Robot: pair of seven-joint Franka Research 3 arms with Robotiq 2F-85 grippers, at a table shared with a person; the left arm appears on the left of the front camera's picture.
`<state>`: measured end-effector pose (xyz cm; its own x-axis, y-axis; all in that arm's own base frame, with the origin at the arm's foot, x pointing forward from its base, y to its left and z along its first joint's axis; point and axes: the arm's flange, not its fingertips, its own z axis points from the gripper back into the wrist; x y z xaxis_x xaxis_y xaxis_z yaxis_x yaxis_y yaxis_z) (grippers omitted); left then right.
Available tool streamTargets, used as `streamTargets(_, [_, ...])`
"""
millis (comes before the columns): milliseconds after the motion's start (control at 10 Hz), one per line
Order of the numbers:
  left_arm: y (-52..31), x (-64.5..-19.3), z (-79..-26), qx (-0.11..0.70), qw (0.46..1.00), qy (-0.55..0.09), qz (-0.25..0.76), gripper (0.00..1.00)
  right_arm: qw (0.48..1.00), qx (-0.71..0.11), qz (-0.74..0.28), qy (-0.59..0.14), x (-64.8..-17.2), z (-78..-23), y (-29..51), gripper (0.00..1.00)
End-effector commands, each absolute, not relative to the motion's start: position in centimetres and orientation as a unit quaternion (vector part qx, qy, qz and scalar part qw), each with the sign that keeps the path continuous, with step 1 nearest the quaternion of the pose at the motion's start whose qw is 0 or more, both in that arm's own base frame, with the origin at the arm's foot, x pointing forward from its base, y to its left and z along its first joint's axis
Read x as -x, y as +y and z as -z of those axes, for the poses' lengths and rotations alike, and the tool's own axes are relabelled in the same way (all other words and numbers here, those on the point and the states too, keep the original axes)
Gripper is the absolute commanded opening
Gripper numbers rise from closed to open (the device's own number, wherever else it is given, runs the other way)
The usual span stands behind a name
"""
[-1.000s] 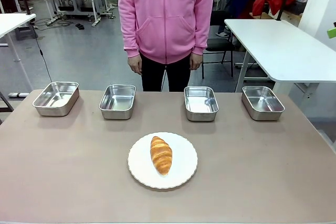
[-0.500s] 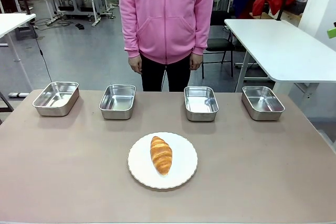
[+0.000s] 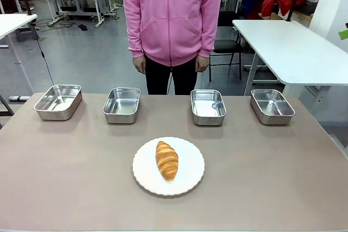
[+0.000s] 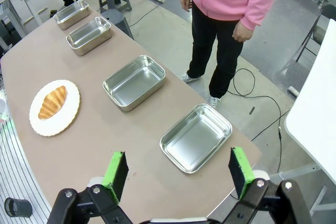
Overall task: Place the bread in the container.
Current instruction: Place the Butter Roll into the Airtight Container indicated by the human.
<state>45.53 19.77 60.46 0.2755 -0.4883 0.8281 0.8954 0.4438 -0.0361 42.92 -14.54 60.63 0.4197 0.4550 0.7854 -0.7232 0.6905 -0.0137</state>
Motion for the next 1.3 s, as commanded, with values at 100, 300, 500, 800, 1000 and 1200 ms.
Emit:
streamTargets(100, [19.77, -45.43, -60.60, 0.260, 0.754, -0.392, 0.459, 1.00, 0.825, -0.166, -0.357, -0.405, -42.91, -60.74, -14.45, 1.00])
streamTargets(300, [19.77, -45.43, -60.60, 0.260, 0.754, -0.392, 0.459, 1.00, 0.825, -0.166, -0.357, -0.405, -42.91, -60.74, -14.45, 1.00])
streamTargets(500, [19.77, -45.43, -60.60, 0.260, 0.754, -0.392, 0.459, 1.00, 0.825, -0.166, -0.357, -0.405, -42.91, -60.74, -14.45, 1.00])
streamTargets(800, [19.77, -45.43, -60.60, 0.260, 0.754, -0.392, 0.459, 1.00, 0.825, -0.166, -0.357, -0.405, -42.91, -60.74, -14.45, 1.00])
streamTargets(1000, [19.77, -45.43, -60.60, 0.260, 0.754, -0.392, 0.459, 1.00, 0.825, -0.166, -0.357, -0.405, -42.91, -60.74, -14.45, 1.00])
streamTargets(1200, [19.77, -45.43, -60.60, 0.260, 0.754, -0.392, 0.459, 1.00, 0.825, -0.166, -0.357, -0.405, -42.91, -60.74, -14.45, 1.00])
